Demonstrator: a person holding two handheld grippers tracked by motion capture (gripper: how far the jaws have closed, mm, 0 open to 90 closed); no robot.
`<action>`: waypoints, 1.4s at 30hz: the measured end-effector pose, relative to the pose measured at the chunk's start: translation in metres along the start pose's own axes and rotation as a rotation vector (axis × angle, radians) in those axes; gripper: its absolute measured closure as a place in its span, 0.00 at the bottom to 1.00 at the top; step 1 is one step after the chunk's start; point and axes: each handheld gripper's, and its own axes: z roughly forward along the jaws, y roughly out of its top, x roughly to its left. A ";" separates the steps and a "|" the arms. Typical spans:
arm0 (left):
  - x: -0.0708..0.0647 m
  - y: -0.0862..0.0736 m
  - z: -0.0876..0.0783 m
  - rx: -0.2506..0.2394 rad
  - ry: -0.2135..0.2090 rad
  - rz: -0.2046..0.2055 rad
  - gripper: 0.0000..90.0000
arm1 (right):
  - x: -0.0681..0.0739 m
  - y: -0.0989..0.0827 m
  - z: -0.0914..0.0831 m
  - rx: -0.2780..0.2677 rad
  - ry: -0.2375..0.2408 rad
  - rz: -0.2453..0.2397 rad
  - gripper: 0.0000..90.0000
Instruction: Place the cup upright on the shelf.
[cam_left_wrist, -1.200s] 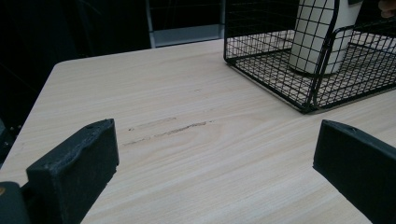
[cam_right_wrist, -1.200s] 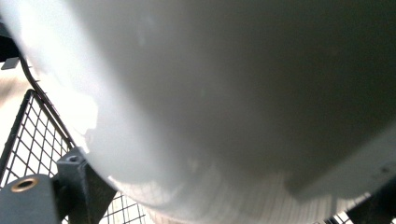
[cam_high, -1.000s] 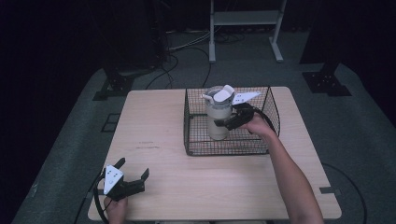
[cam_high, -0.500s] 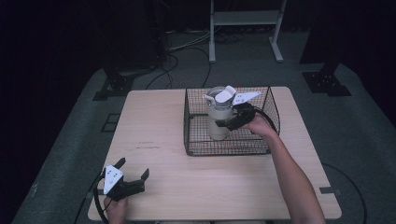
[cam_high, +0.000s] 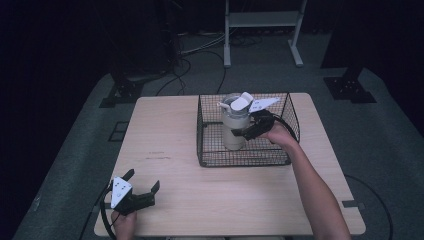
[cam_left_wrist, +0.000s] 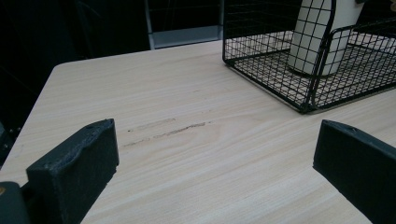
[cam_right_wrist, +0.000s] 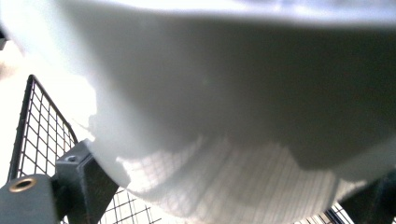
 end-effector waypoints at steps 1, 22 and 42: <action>0.000 0.000 0.000 0.000 0.000 0.000 0.00 | 0.000 0.000 -0.001 0.004 -0.002 0.001 0.08; -0.001 0.000 0.001 0.006 0.005 0.002 0.00 | 0.001 -0.001 -0.034 0.001 -0.044 0.060 0.09; 0.000 0.000 0.001 0.009 0.005 0.003 0.00 | 0.006 0.013 -0.071 -0.036 -0.143 0.161 0.09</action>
